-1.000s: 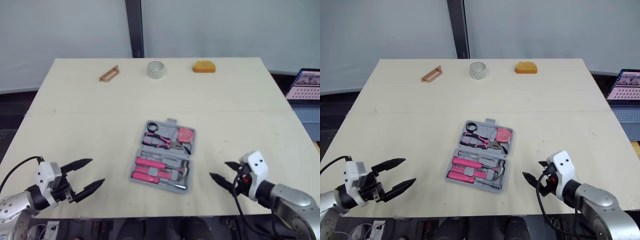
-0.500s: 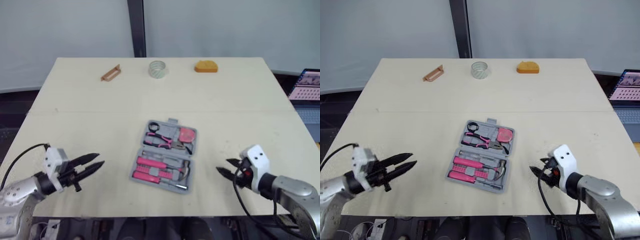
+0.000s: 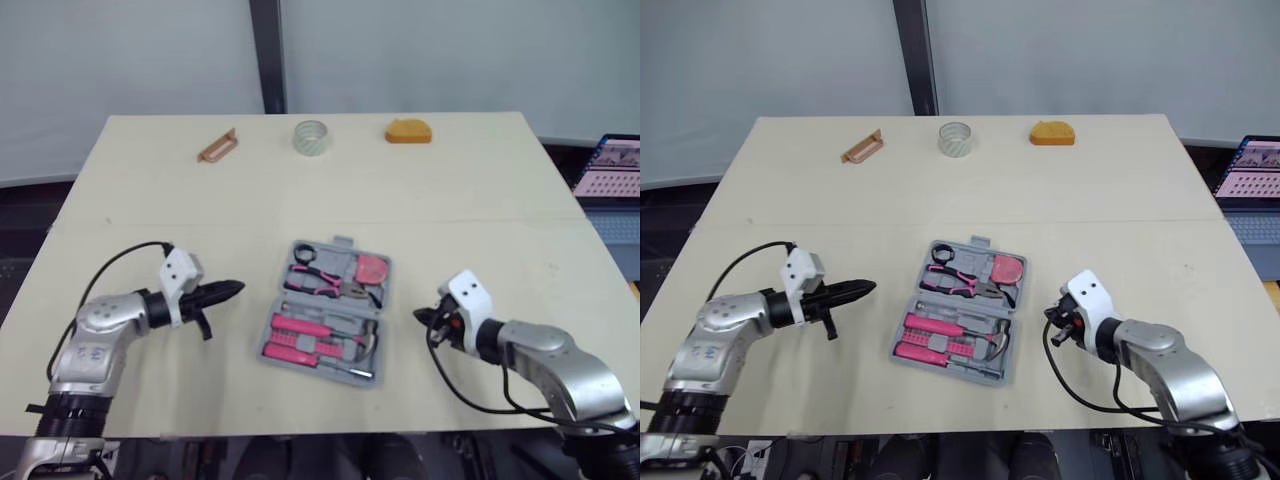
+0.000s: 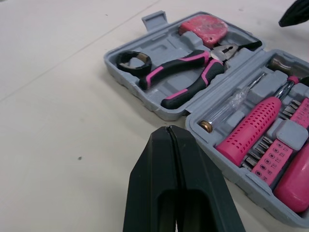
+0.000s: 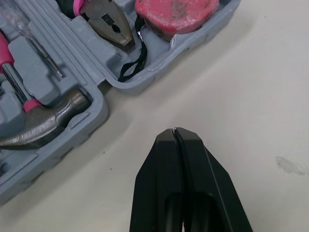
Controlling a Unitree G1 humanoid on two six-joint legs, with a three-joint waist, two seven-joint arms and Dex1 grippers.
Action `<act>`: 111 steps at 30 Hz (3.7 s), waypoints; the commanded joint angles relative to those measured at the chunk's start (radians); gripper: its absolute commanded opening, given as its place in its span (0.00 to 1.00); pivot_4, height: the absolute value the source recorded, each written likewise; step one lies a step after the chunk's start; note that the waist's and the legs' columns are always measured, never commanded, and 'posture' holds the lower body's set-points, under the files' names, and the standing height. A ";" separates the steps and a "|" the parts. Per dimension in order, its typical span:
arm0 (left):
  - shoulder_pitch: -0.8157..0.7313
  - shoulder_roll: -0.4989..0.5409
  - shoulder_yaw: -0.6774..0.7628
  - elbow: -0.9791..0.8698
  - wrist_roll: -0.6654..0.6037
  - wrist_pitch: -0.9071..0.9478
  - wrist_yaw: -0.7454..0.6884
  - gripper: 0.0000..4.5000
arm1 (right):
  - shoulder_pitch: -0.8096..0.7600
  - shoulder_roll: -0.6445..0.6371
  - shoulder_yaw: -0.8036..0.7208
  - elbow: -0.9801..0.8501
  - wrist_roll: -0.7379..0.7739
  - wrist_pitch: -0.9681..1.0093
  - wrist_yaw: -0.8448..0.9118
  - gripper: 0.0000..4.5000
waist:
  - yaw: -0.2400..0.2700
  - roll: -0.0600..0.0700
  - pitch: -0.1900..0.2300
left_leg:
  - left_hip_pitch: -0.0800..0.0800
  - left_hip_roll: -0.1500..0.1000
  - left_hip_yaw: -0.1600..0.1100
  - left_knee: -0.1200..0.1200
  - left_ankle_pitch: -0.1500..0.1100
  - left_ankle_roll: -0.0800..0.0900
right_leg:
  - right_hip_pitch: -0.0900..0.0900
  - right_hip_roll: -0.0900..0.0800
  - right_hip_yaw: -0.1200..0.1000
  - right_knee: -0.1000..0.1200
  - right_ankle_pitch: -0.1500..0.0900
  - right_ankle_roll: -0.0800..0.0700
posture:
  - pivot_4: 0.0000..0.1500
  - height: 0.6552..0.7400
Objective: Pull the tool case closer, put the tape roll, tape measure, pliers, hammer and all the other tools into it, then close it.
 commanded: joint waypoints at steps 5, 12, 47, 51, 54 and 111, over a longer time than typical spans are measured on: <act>-0.107 -0.063 -0.076 0.151 0.072 -0.063 -0.014 0.00 | -0.062 0.001 0.061 0.066 -0.049 -0.029 0.008 0.01 | -0.002 0.000 0.000 | 0.000 0.000 0.001 0.002 0.000 0.000 | 0.000 0.000 0.000 0.002 0.000 0.000 | 1.00 1.00; -0.165 -0.115 -0.119 0.258 0.124 -0.122 -0.012 0.00 | -0.083 0.004 0.096 0.082 -0.054 -0.029 0.018 0.01 | -0.006 0.000 0.000 | -0.001 0.000 0.001 0.003 0.000 0.000 | -0.001 0.000 0.000 0.003 0.000 0.000 | 1.00 1.00; -0.174 -0.202 -0.168 0.369 0.199 -0.219 -0.023 0.00 | -0.164 0.069 0.233 0.135 -0.094 -0.055 0.046 0.01 | -0.019 0.000 0.000 | -0.001 0.000 0.001 0.004 0.000 0.000 | -0.002 0.000 -0.001 0.005 0.000 0.000 | 1.00 1.00; -0.134 -0.202 -0.171 0.310 0.198 -0.196 -0.021 0.00 | -0.150 0.055 0.233 0.119 -0.096 -0.068 0.069 0.01 | -0.019 0.000 0.000 | -0.001 0.000 0.001 0.004 0.000 0.000 | -0.002 -0.001 -0.001 0.005 0.000 0.000 | 1.00 1.00; -0.113 -0.202 -0.173 0.274 0.196 -0.179 -0.019 0.00 | -0.138 0.044 0.228 0.099 -0.093 -0.068 0.086 0.01 | -0.018 0.000 0.000 | -0.001 0.000 0.001 0.004 0.000 0.000 | -0.002 -0.001 0.000 0.005 0.000 0.000 | 1.00 1.00; 0.181 -0.166 -0.191 -0.177 0.157 0.055 -0.015 0.00 | 0.004 0.009 0.176 -0.132 -0.030 0.079 0.110 0.01 | -0.014 0.000 0.000 | -0.001 0.000 0.001 0.004 0.000 0.000 | -0.001 -0.001 0.000 0.005 0.000 0.000 | 1.00 1.00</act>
